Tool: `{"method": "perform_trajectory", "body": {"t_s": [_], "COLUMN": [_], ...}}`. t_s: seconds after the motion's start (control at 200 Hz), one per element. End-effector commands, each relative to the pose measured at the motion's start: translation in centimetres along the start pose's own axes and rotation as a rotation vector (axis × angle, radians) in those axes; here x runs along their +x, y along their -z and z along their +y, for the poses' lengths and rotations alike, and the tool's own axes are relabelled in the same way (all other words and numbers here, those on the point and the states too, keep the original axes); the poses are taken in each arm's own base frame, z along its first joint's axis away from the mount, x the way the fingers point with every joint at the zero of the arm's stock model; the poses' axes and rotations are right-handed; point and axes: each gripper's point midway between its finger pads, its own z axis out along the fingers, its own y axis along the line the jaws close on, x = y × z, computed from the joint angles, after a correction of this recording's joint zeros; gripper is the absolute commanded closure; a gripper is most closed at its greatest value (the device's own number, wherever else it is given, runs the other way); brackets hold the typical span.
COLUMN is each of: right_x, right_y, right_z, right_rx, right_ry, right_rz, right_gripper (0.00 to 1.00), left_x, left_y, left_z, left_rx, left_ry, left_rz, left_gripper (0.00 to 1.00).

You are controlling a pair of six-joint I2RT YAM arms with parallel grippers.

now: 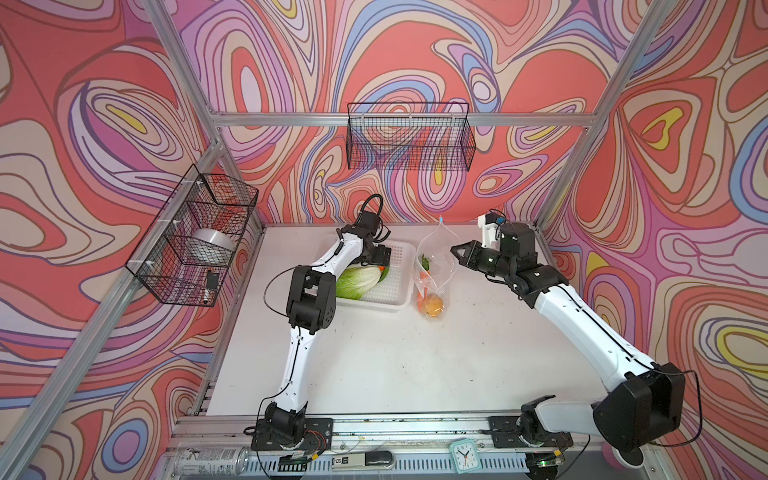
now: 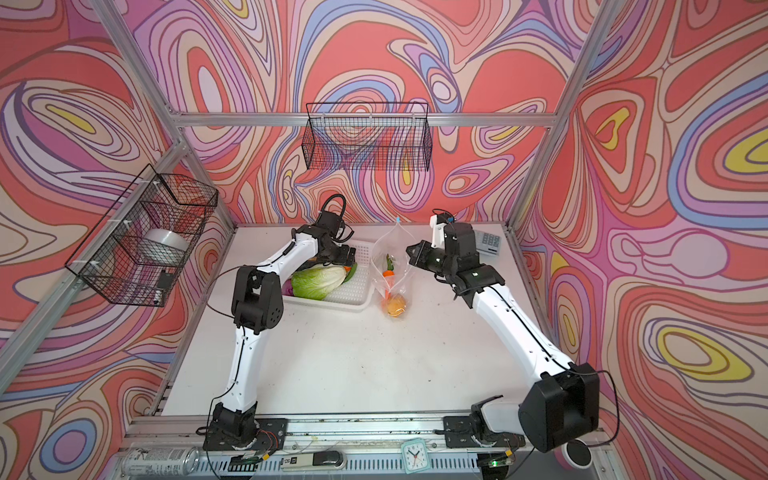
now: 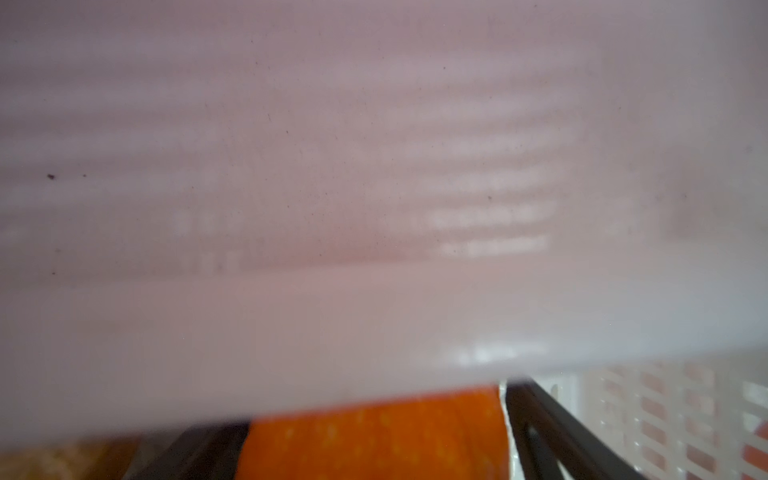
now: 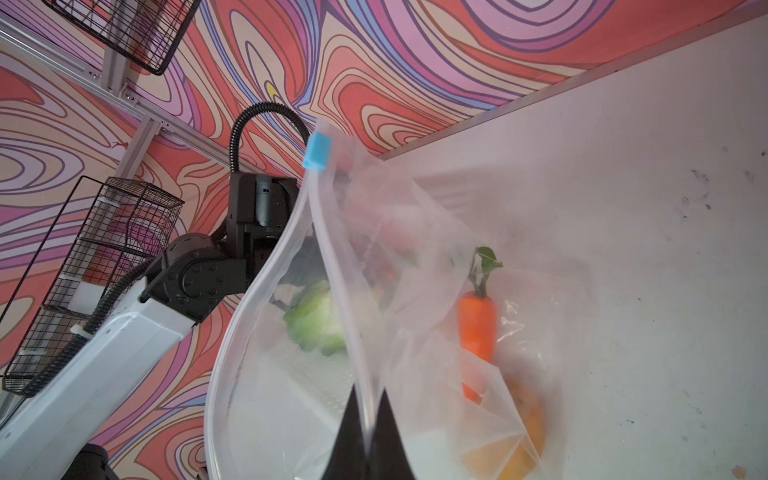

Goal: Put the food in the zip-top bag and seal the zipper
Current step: 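Reach the left gripper into the basket and grasp the orange pumpkin, then lift the pumpkin and carry it to the bag opening held by the right gripper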

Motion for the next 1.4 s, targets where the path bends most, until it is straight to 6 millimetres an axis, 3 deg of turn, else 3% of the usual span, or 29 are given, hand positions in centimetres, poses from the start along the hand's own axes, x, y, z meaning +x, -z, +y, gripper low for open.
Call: {"method": "perform_trajectory", "body": {"t_s": [0.0, 0.295, 0.466, 0.746, 0.971, 1.232, 1.397], "right_x": [-0.7, -0.6, -0.6, -0.7, -1.0, -1.1, -1.0], "right_y": [0.6, 0.3, 0.4, 0.5, 0.5, -0.1, -0.2], "right_z": [0.2, 0.1, 0.1, 0.2, 0.4, 0.5, 0.5], "right_rx": [0.006, 0.003, 0.003, 0.005, -0.001, -0.017, -0.02], "right_ry": [0.007, 0.001, 0.001, 0.001, 0.005, -0.007, -0.012], "right_rz": [-0.028, -0.025, -0.026, -0.03, -0.039, -0.037, -0.035], "right_gripper": [1.0, 1.0, 1.0, 1.0, 1.0, 1.0, 1.0], "left_x": [2.2, 2.0, 0.1, -1.9, -1.7, -2.2, -2.1], "left_y": [-0.9, 0.8, 4.0, 10.0, 15.6, 25.4, 30.5], "left_z": [0.3, 0.0, -0.5, -1.7, -3.3, -7.3, -10.0], "left_rx": [-0.027, -0.036, -0.019, 0.037, 0.143, 0.412, 0.554], "left_ry": [-0.02, -0.028, -0.02, 0.02, 0.065, 0.108, 0.102], "left_rz": [0.09, 0.052, -0.038, -0.169, -0.255, -0.421, -0.5], "left_gripper": [0.1, 0.21, 0.31, 0.31, 0.31, 0.31, 0.32]}}
